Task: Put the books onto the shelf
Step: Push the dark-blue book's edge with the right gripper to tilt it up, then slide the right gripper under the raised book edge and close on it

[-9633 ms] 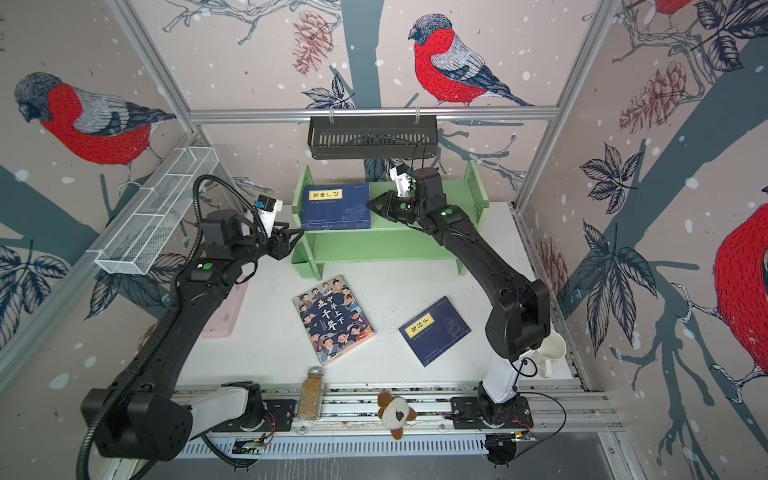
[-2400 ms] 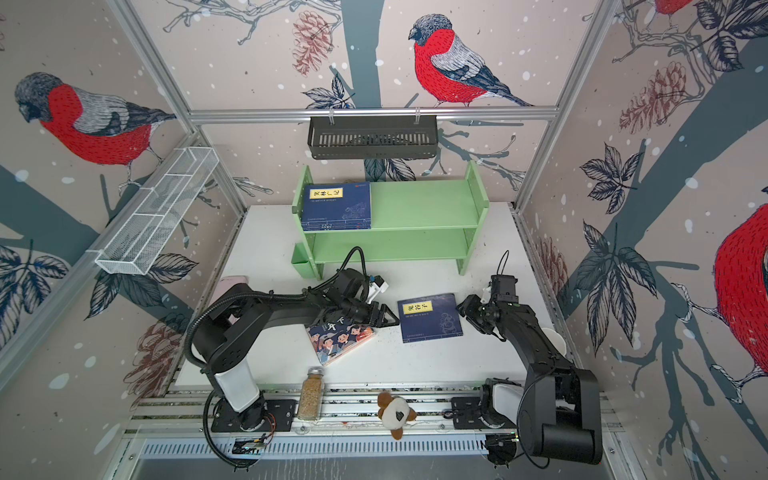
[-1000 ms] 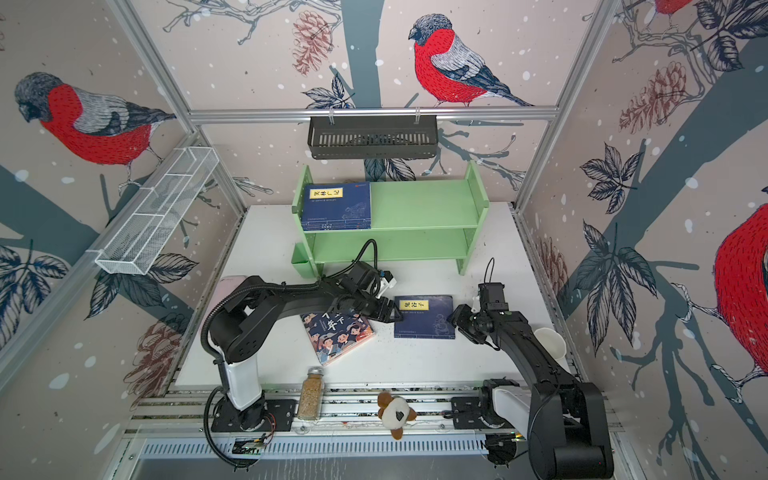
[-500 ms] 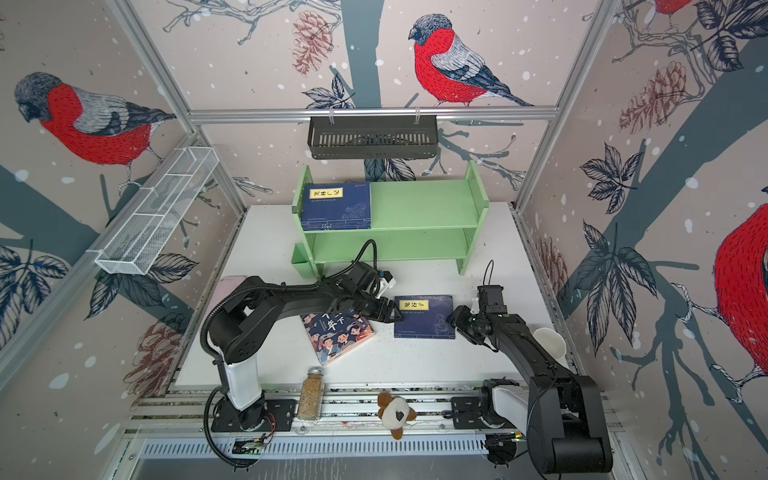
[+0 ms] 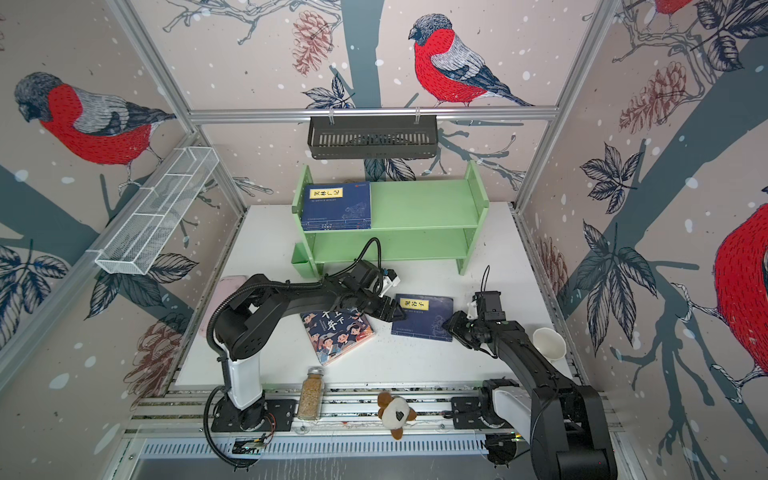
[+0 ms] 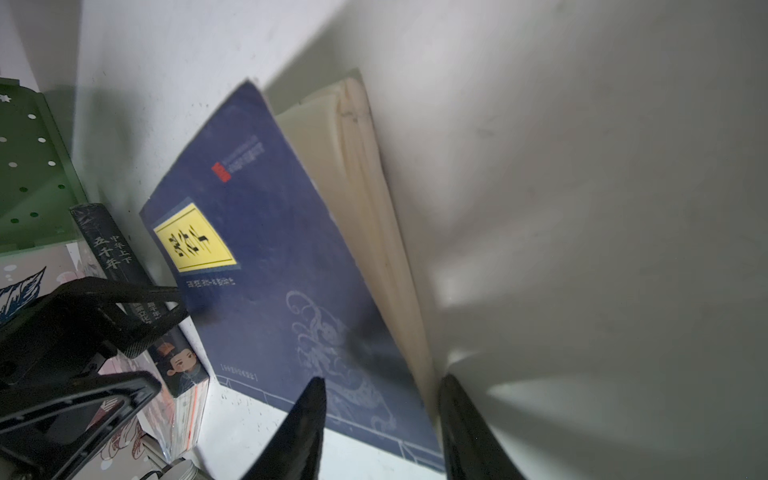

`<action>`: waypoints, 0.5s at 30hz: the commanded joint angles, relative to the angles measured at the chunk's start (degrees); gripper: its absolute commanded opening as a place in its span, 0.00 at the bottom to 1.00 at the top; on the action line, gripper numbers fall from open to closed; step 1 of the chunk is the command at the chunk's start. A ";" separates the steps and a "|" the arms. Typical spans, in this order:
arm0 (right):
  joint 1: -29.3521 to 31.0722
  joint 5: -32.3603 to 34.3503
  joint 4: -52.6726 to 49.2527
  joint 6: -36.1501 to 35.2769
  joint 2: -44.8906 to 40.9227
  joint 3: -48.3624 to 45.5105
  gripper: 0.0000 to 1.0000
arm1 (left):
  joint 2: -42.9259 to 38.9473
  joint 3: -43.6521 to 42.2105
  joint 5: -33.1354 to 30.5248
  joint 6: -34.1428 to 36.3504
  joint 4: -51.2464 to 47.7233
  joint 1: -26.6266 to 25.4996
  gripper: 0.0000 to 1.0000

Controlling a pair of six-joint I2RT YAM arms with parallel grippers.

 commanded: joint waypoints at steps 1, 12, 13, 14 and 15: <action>0.19 -0.09 -2.82 0.35 -0.75 -0.24 0.46 | 0.92 0.46 -8.59 1.59 -7.55 0.02 0.70; -1.25 7.13 0.80 1.46 0.94 -0.25 0.55 | 0.31 1.02 -10.49 2.40 -8.10 -0.19 0.71; -1.22 7.59 1.21 1.21 1.34 -0.31 0.55 | 0.50 0.96 -10.61 2.45 -8.20 -0.24 0.71; -1.30 8.26 1.51 1.15 1.53 -0.40 0.55 | 0.62 1.09 -10.73 2.68 -8.19 -0.24 0.71; -1.31 9.16 1.75 1.23 1.49 -0.41 0.55 | 0.78 1.15 -10.93 2.84 -8.23 -0.24 0.71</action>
